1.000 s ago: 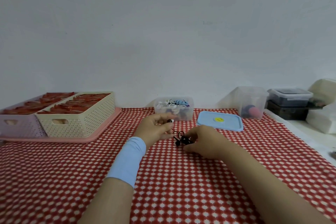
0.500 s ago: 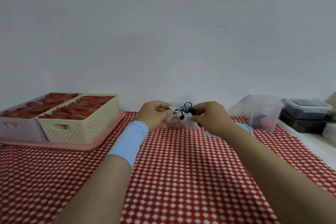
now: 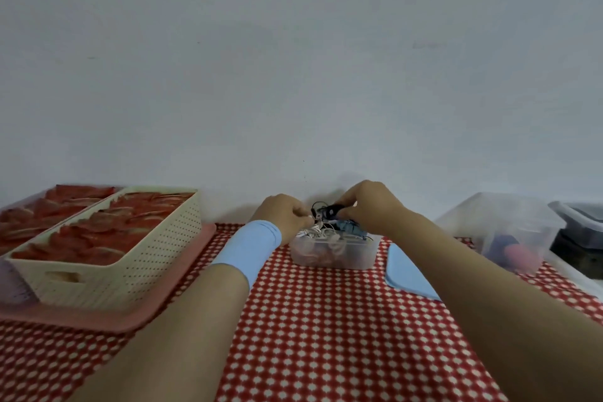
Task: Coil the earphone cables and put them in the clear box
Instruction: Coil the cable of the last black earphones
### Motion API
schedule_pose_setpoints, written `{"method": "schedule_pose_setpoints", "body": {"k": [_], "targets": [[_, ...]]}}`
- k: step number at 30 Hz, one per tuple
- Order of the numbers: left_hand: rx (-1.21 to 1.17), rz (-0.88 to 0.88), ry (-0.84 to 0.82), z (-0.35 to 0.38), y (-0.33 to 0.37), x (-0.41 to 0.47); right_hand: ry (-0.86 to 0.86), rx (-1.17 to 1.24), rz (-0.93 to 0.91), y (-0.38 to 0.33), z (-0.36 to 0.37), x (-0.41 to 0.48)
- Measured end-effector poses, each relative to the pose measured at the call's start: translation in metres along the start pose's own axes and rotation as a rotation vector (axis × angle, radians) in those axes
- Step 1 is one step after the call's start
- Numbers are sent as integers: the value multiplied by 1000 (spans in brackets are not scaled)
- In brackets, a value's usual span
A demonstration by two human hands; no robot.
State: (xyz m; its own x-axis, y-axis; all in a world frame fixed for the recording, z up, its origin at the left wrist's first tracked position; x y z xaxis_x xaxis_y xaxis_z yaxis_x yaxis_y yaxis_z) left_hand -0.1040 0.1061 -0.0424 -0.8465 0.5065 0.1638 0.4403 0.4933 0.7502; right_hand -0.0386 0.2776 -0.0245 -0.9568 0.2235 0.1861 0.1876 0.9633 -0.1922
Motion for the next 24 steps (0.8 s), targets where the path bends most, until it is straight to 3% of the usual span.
{"method": "schedule_pose_setpoints", "body": {"k": [2, 7, 14, 18, 21, 24], "targets": [[9, -7, -37, 4, -8, 8, -52, -41, -19, 5, 11, 8], [69, 135, -23, 9, -9, 16, 68, 29, -12, 16, 5, 14], [283, 164, -250, 43, -2, 13, -148, 5, -91, 14, 19, 4], [306, 95, -299, 42, 3, 9, -31, 144, -38, 26, 0, -8], [281, 154, -207, 37, 17, 4, 26, 151, 22, 49, -14, -20], [174, 294, -71, 41, 42, -3, -23, 62, 63, 73, -18, -38]]}}
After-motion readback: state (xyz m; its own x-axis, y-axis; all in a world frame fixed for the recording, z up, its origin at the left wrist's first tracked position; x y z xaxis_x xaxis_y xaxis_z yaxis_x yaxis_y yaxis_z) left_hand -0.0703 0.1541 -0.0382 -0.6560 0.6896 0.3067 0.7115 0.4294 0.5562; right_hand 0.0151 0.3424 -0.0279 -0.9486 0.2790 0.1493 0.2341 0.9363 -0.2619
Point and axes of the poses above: each hand's wrist, its own x-axis towards the middle knuckle, its own z-axis out of the palm, y = z × x, the point moved 4 cm from there along x, towards the middle knuckle, and after that the axes turned 15 degrees about -x, right-handed, at the moved point
